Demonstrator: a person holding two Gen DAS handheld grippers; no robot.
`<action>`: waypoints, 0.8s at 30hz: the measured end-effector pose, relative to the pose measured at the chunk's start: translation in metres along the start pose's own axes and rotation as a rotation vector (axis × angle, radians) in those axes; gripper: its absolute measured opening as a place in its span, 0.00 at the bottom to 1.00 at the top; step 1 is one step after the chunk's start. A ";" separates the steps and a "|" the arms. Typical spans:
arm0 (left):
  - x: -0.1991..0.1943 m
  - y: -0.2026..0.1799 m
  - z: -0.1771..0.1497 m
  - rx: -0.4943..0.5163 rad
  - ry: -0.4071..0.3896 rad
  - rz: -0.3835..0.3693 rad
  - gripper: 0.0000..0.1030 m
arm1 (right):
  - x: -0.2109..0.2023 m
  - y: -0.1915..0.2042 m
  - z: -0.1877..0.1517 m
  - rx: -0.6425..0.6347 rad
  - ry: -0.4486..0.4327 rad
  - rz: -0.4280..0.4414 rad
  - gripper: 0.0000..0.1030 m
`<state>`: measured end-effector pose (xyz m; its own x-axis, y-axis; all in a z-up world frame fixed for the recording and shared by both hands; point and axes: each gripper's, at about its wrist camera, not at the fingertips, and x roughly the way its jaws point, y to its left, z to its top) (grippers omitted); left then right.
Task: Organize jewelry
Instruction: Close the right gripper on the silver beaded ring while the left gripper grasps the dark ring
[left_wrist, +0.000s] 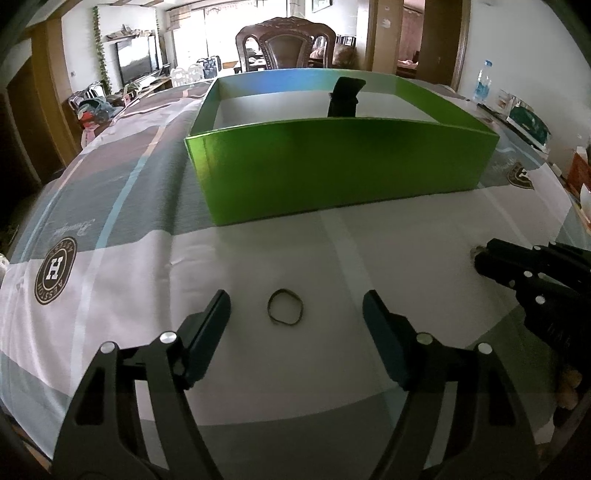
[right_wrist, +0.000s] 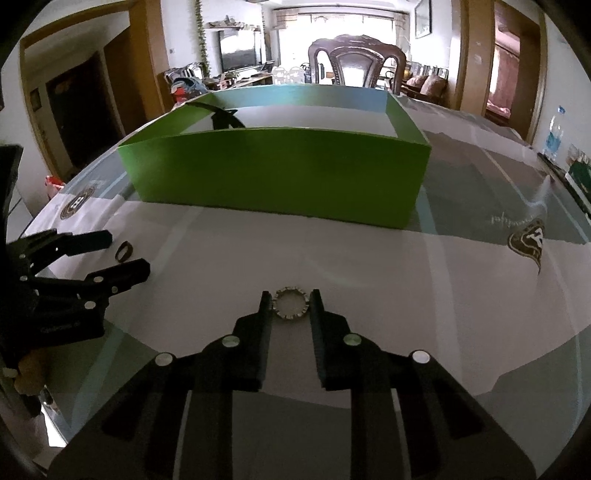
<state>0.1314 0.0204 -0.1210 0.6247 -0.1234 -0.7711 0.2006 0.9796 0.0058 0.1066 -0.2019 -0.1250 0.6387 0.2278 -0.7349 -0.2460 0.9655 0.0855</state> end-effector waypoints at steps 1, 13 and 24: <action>0.000 0.000 0.000 -0.003 0.001 0.002 0.72 | 0.000 -0.003 0.000 0.014 0.000 0.007 0.21; 0.002 0.002 0.003 -0.022 0.011 0.030 0.78 | 0.004 0.011 0.002 -0.050 0.016 -0.052 0.36; -0.001 0.000 0.002 -0.014 -0.021 0.034 0.48 | 0.002 0.012 0.000 -0.056 0.007 -0.053 0.20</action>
<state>0.1321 0.0200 -0.1188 0.6467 -0.0935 -0.7570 0.1689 0.9854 0.0226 0.1053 -0.1895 -0.1254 0.6470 0.1752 -0.7421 -0.2524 0.9676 0.0083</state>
